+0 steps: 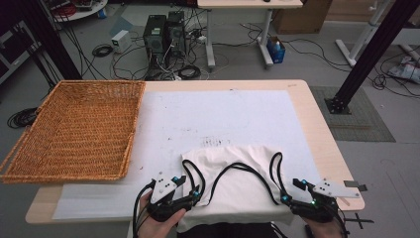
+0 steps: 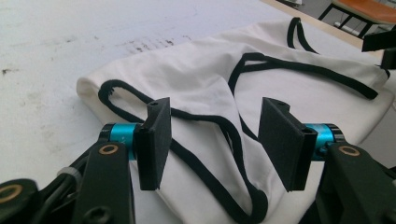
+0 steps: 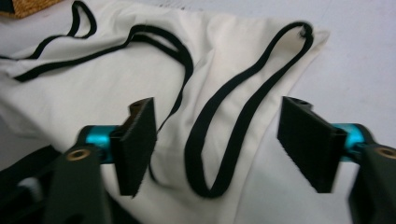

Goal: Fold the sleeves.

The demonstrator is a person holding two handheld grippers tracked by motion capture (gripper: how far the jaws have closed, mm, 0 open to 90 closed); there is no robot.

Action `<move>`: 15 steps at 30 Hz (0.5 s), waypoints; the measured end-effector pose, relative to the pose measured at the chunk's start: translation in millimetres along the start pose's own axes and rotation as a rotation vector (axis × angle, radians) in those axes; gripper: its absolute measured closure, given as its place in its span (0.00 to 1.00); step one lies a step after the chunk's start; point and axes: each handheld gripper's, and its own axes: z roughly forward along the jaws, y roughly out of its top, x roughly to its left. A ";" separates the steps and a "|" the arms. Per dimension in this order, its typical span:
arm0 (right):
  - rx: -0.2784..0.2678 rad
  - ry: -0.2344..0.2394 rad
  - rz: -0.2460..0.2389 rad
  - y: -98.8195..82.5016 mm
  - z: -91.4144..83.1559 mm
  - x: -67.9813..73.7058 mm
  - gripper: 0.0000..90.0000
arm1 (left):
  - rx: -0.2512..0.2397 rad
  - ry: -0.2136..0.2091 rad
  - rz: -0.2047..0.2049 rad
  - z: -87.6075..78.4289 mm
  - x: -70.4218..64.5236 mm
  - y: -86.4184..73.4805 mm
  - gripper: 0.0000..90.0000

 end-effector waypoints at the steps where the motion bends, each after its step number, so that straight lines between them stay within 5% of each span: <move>1: -0.005 0.002 -0.004 3.0 1.6 -1.7 0.54 | -0.001 -0.001 -0.003 1.0 -0.2 0.4 0.49; 5: 0.028 -0.009 -0.017 21.1 20.0 -11.2 0.64 | 0.002 0.000 0.000 5.2 -1.7 -0.4 0.49; 10: 0.139 0.019 -0.021 36.1 56.6 -23.6 0.71 | -0.003 0.010 -0.001 3.9 -2.5 -1.6 0.49; 15: 0.225 0.021 -0.063 36.6 74.1 -16.6 0.77 | -0.004 0.032 -0.015 -2.3 2.7 -4.0 0.49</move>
